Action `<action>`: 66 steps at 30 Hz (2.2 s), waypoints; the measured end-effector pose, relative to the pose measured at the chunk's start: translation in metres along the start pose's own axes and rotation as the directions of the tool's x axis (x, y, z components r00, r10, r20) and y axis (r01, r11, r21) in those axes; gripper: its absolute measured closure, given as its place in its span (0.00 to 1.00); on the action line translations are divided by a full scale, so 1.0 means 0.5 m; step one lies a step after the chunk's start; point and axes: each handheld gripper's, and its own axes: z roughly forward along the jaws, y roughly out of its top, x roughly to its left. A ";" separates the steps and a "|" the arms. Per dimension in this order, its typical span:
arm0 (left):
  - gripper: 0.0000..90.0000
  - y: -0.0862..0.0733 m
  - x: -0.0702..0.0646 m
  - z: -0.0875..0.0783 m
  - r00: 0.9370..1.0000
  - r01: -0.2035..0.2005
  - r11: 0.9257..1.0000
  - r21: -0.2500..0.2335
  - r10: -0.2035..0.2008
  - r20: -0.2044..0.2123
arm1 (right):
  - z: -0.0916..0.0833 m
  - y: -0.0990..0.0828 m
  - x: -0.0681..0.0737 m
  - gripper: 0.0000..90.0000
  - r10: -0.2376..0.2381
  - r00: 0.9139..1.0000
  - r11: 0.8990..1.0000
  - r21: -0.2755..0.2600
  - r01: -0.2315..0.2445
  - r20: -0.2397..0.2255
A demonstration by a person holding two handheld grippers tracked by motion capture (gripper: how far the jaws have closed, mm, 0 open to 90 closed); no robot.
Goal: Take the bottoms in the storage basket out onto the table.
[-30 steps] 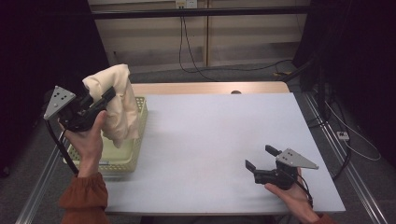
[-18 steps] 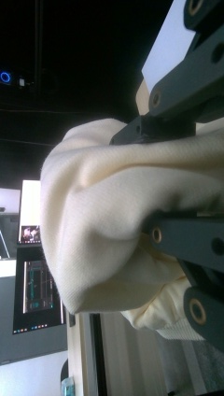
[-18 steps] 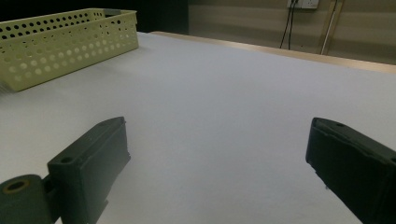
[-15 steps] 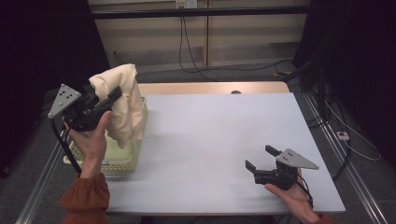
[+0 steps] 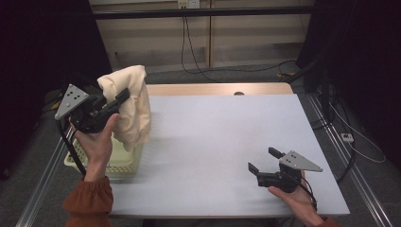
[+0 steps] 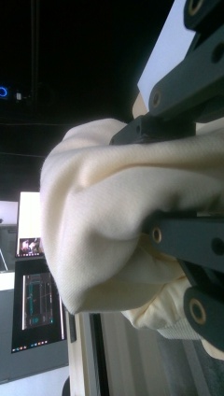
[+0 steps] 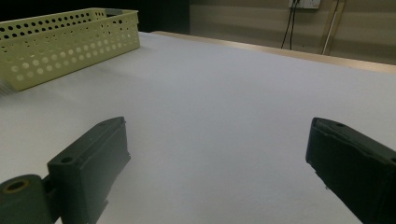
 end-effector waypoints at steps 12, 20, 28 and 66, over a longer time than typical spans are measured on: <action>0.78 -0.001 -0.014 0.011 1.000 -0.009 1.000 0.021 0.009 0.016 | 0.001 0.000 0.001 0.05 -0.004 1.000 1.000 -0.005 0.004 -0.006; 0.78 0.001 -0.026 0.020 0.999 -0.013 1.000 0.026 0.012 0.035 | 0.001 0.000 0.001 0.04 -0.008 1.000 1.000 -0.005 0.008 -0.014; 0.78 0.003 -0.039 0.026 0.998 -0.019 0.999 0.034 0.018 0.052 | 0.002 0.000 0.001 0.04 -0.008 1.000 1.000 -0.005 0.008 -0.016; 0.78 0.020 -0.116 0.095 0.986 -0.055 0.997 0.051 0.046 0.162 | 0.009 0.001 0.003 0.04 -0.020 0.999 1.000 0.001 0.020 -0.025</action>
